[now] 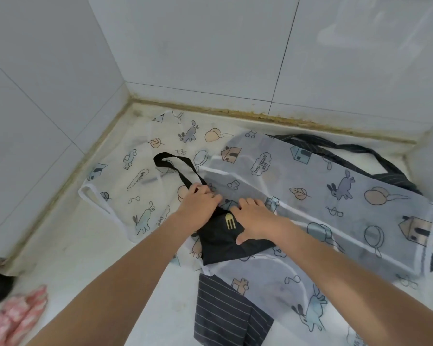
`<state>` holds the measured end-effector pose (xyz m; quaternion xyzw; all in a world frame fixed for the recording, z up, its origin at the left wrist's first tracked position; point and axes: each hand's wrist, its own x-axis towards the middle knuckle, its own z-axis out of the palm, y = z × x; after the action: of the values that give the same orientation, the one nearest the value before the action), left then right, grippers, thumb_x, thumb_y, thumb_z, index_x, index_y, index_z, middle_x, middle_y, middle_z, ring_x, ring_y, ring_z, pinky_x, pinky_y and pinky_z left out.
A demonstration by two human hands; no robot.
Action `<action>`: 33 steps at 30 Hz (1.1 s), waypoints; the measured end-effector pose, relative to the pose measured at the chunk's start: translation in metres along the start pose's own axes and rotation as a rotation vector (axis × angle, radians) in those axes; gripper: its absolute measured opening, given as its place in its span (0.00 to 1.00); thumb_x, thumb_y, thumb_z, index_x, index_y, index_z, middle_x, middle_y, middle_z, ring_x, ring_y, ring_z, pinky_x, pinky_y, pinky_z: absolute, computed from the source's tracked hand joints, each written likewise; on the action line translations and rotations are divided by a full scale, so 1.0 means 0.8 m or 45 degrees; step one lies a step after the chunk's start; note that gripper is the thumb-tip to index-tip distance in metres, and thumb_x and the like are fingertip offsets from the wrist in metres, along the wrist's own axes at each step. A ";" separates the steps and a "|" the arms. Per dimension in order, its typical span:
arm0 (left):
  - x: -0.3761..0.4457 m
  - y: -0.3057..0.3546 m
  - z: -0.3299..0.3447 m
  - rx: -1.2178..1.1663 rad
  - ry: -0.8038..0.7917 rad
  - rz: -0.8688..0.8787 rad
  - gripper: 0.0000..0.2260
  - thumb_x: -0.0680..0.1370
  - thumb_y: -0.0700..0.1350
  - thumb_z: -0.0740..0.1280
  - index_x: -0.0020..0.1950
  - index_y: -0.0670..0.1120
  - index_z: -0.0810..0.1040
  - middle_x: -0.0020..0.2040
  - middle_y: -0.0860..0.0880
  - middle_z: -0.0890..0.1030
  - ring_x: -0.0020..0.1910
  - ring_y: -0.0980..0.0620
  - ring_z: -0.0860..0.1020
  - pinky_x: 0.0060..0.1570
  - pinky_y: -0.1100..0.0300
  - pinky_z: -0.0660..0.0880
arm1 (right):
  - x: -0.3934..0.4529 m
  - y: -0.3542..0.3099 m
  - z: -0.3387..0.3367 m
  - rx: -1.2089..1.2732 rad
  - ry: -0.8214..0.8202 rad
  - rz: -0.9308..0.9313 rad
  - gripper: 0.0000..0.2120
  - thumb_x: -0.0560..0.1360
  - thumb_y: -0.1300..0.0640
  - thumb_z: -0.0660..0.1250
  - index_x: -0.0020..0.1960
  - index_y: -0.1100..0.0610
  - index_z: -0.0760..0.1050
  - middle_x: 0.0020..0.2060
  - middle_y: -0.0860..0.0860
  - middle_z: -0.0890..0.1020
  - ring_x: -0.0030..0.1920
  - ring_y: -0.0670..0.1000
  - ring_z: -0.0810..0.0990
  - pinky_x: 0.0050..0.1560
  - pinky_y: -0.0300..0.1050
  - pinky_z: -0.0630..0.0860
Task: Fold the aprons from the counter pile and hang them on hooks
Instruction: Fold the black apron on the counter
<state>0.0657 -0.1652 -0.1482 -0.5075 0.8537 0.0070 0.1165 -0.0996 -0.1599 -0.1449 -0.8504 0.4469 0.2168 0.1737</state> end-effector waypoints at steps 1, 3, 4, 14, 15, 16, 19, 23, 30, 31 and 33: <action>0.004 0.000 -0.005 -0.029 0.011 -0.023 0.12 0.79 0.44 0.60 0.62 0.48 0.71 0.60 0.49 0.77 0.64 0.47 0.68 0.67 0.52 0.55 | -0.001 -0.002 0.000 0.019 -0.009 0.009 0.34 0.72 0.46 0.69 0.71 0.58 0.60 0.62 0.57 0.66 0.64 0.59 0.65 0.65 0.53 0.60; 0.008 -0.002 -0.017 -0.181 -0.011 -0.025 0.08 0.79 0.45 0.61 0.57 0.48 0.73 0.54 0.49 0.79 0.58 0.47 0.73 0.64 0.54 0.60 | -0.004 -0.004 0.001 0.080 -0.024 0.052 0.29 0.75 0.50 0.65 0.72 0.55 0.60 0.61 0.57 0.67 0.62 0.59 0.68 0.63 0.53 0.60; 0.008 -0.005 -0.025 -0.290 -0.041 -0.011 0.07 0.79 0.45 0.62 0.56 0.47 0.74 0.53 0.48 0.80 0.55 0.47 0.75 0.61 0.54 0.65 | -0.007 -0.003 0.001 0.117 -0.022 0.077 0.26 0.77 0.53 0.63 0.72 0.54 0.61 0.61 0.57 0.68 0.61 0.59 0.69 0.63 0.53 0.59; -0.014 0.025 -0.116 -0.658 -0.152 0.186 0.11 0.82 0.47 0.57 0.42 0.45 0.73 0.33 0.52 0.72 0.31 0.55 0.70 0.34 0.61 0.66 | -0.084 0.020 -0.045 1.259 0.048 0.440 0.18 0.78 0.61 0.62 0.68 0.57 0.67 0.60 0.55 0.75 0.59 0.55 0.73 0.59 0.47 0.71; -0.018 0.028 -0.124 -0.657 -0.135 0.198 0.12 0.82 0.47 0.57 0.40 0.46 0.71 0.33 0.53 0.71 0.32 0.56 0.69 0.33 0.62 0.65 | -0.095 0.025 -0.055 1.511 0.143 0.481 0.17 0.78 0.63 0.63 0.66 0.56 0.69 0.56 0.56 0.76 0.56 0.55 0.75 0.56 0.47 0.73; -0.020 0.028 -0.132 -0.696 -0.110 0.192 0.13 0.82 0.46 0.56 0.39 0.47 0.69 0.32 0.53 0.70 0.31 0.56 0.69 0.32 0.64 0.65 | -0.105 0.031 -0.067 1.715 0.239 0.513 0.15 0.78 0.64 0.63 0.63 0.56 0.70 0.53 0.58 0.77 0.53 0.56 0.77 0.54 0.49 0.75; -0.028 0.027 -0.159 -1.058 -0.108 0.143 0.16 0.83 0.45 0.54 0.36 0.47 0.69 0.29 0.51 0.70 0.24 0.59 0.69 0.26 0.69 0.66 | -0.136 0.046 -0.103 1.893 0.553 0.522 0.07 0.78 0.66 0.63 0.55 0.59 0.73 0.46 0.57 0.79 0.44 0.55 0.79 0.48 0.49 0.76; -0.037 0.019 -0.200 -1.529 -0.321 0.103 0.12 0.83 0.44 0.55 0.48 0.43 0.77 0.37 0.46 0.80 0.31 0.59 0.78 0.37 0.67 0.76 | -0.184 0.059 -0.158 1.850 0.786 0.417 0.04 0.78 0.64 0.63 0.49 0.59 0.76 0.45 0.57 0.81 0.42 0.54 0.80 0.46 0.47 0.78; -0.030 -0.009 -0.286 -2.474 -0.535 0.166 0.31 0.76 0.66 0.52 0.65 0.44 0.73 0.62 0.40 0.78 0.58 0.42 0.79 0.56 0.46 0.74 | -0.264 0.068 -0.248 1.335 0.396 0.190 0.16 0.75 0.62 0.68 0.62 0.55 0.74 0.62 0.57 0.77 0.62 0.58 0.76 0.63 0.57 0.72; -0.032 -0.004 -0.303 -2.386 -0.573 0.242 0.31 0.75 0.66 0.53 0.66 0.45 0.73 0.62 0.41 0.78 0.60 0.42 0.78 0.57 0.47 0.74 | -0.270 0.060 -0.260 1.207 0.333 0.194 0.15 0.75 0.61 0.68 0.61 0.54 0.74 0.62 0.57 0.77 0.62 0.59 0.76 0.63 0.58 0.73; -0.036 0.007 -0.331 -2.098 -0.561 0.377 0.27 0.75 0.62 0.57 0.66 0.47 0.73 0.62 0.44 0.79 0.60 0.46 0.78 0.57 0.51 0.75 | -0.276 0.042 -0.281 1.005 0.269 0.199 0.11 0.75 0.61 0.68 0.54 0.49 0.77 0.58 0.56 0.80 0.57 0.58 0.80 0.59 0.58 0.76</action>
<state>0.0231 -0.1716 0.1147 -0.3009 0.5917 0.7369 -0.1277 -0.1915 -0.1368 0.1573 -0.6995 0.5743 -0.0473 0.4226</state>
